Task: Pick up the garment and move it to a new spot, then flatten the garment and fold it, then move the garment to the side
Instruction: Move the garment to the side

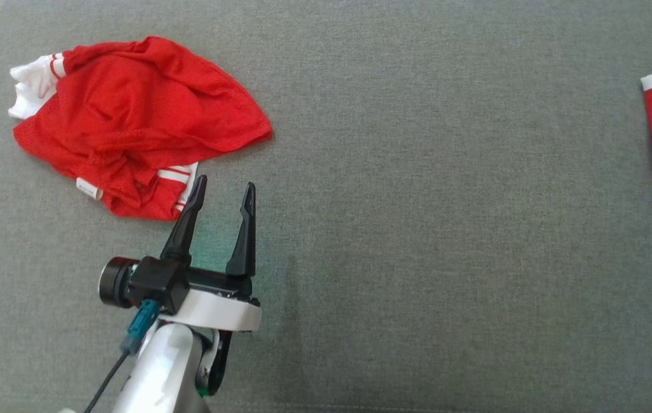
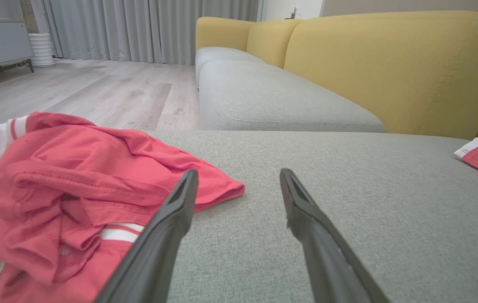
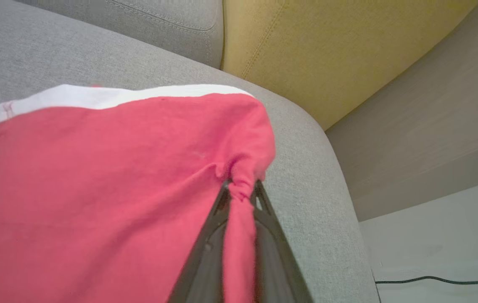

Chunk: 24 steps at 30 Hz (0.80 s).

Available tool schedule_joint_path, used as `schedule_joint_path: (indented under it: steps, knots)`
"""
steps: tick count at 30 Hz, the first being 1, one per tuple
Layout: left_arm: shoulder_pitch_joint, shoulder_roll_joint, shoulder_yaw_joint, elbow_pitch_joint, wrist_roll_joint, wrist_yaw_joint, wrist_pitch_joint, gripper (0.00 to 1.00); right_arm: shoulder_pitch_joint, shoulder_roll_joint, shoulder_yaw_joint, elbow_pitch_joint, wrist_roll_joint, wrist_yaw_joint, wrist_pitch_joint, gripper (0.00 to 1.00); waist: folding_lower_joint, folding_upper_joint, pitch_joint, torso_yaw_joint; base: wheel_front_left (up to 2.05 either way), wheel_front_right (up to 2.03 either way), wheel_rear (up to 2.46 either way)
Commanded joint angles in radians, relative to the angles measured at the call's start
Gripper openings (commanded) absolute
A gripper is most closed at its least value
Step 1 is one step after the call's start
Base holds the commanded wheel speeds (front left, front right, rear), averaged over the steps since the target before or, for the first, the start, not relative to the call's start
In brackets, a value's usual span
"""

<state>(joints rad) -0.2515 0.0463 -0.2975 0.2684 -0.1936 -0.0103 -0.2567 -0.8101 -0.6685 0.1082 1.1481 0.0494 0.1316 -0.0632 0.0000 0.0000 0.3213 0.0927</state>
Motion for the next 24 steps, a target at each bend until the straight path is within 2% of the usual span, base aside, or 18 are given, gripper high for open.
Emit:
schedule_joint_path:
  steps: [1, 2, 3, 5, 10, 13, 18, 24]
  knots:
    - [-0.024, 0.004, 0.031, -0.031, 0.006, -0.004, -0.005, 1.00, -0.019, -0.021, 0.003, -0.012, -0.007, -0.001, -0.017, 0.00, 0.0000, 0.0000, -0.003, -0.002, 0.00, 0.00, 0.00]
    - [-0.024, 0.004, 0.031, -0.031, 0.006, -0.004, -0.005, 1.00, -0.023, -0.017, 0.000, -0.006, -0.007, -0.001, -0.018, 0.00, 0.0000, 0.0000, -0.005, -0.003, 0.00, 0.00, 0.00]
    - [-0.024, 0.004, 0.032, -0.031, 0.006, -0.003, -0.005, 1.00, -0.025, -0.010, -0.004, -0.001, -0.004, -0.001, -0.021, 0.17, 0.0000, 0.0000, -0.007, -0.004, 0.00, 0.00, 0.00]
    - [-0.022, 0.004, 0.033, -0.030, 0.006, -0.002, -0.005, 1.00, -0.031, 0.005, -0.015, 0.009, 0.005, -0.001, -0.027, 1.00, 0.0000, 0.0000, -0.015, -0.007, 0.00, 0.00, 0.00]
    - [-0.010, 0.004, 0.039, -0.030, 0.005, 0.000, -0.005, 1.00, -0.045, 0.043, -0.024, 0.005, 0.007, -0.001, -0.056, 1.00, 0.0000, 0.0000, -0.044, -0.021, 0.00, 0.00, 0.00]
    - [0.004, 0.004, 0.047, -0.027, 0.008, 0.000, -0.005, 1.00, -0.051, 0.096, -0.030, -0.011, 0.016, -0.001, -0.092, 1.00, 0.0000, 0.0000, -0.083, -0.037, 0.00, 0.00, 0.00]
    - [0.030, 0.004, 0.080, -0.032, 0.020, 0.001, -0.005, 1.00, -0.046, 0.232, -0.027, -0.093, 0.064, -0.001, -0.160, 1.00, 0.0000, 0.0000, -0.151, -0.074, 0.00, 0.00, 0.00]
    - [0.075, 0.004, 0.107, -0.049, 0.033, -0.010, -0.005, 1.00, 0.052, 0.404, -0.008, -0.332, 0.135, -0.001, -0.196, 1.00, 0.0000, 0.0000, -0.231, -0.110, 0.00, 0.00, 0.00]
